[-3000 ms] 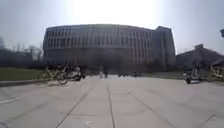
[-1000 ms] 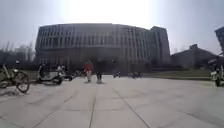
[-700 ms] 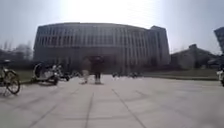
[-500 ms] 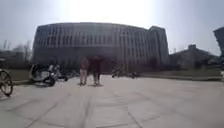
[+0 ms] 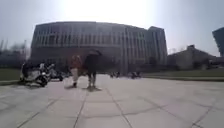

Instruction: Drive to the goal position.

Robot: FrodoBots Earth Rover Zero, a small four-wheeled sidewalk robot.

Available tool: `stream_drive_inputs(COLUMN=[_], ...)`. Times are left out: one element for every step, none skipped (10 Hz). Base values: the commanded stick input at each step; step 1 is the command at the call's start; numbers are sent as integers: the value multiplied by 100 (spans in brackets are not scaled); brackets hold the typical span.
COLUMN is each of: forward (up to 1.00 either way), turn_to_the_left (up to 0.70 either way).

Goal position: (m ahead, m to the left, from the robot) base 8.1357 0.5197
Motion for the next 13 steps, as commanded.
stream_drive_inputs(forward=[100, 100, 100, 100, 100, 100, 100, 100, 100, 100, 100, 100, 100], turn_to_the_left=[-36, -24, -4, 0, 0, 0, 0, 0, 0, 0, 0, 0, 0])
